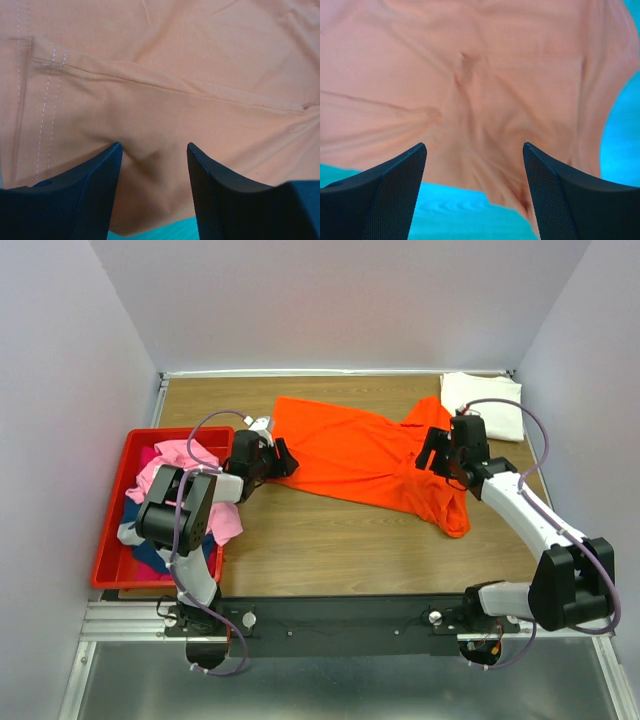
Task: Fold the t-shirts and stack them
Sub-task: Fold the tshirt
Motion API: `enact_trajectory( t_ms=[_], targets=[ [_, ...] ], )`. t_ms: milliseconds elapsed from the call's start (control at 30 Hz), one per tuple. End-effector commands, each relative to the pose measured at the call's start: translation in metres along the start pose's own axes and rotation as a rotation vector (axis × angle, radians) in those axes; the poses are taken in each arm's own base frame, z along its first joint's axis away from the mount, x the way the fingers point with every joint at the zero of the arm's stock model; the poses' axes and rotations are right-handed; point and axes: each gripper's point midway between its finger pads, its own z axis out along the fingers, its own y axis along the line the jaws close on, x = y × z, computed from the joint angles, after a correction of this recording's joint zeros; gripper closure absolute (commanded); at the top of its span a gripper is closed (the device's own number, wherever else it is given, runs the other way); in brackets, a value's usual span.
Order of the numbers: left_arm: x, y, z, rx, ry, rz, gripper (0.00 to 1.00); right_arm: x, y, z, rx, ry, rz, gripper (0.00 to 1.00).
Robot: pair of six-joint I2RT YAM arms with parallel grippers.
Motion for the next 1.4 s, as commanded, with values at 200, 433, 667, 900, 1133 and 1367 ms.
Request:
enact_trajectory(
  t_ms=[200, 433, 667, 900, 1133, 1367],
  targets=[
    [-0.002, 0.017, 0.008, -0.067, 0.018, -0.075, 0.37, 0.082, -0.040, -0.015, 0.120, 0.219, 0.027, 0.16],
    [-0.055, 0.008, -0.002, -0.115, -0.088, -0.021, 0.37, 0.101, -0.054, -0.028, 0.177, 0.254, 0.057, 0.16],
    [-0.026, -0.056, 0.004, -0.002, -0.041, 0.020, 0.37, 0.097, -0.052, -0.039, 0.176, 0.240, 0.099, 0.16],
    [0.023, -0.092, 0.030, 0.123, 0.069, -0.002, 0.37, 0.094, -0.051, -0.043, 0.178, 0.233, 0.103, 0.16],
    [0.035, -0.048, 0.030, 0.075, 0.110, -0.033, 0.37, 0.091, -0.047, -0.046, 0.156, 0.234, 0.099, 0.16],
    [0.023, -0.008, 0.018, 0.042, 0.092, -0.069, 0.37, 0.100, -0.044, -0.045, 0.136, 0.275, 0.094, 0.17]
  ],
)
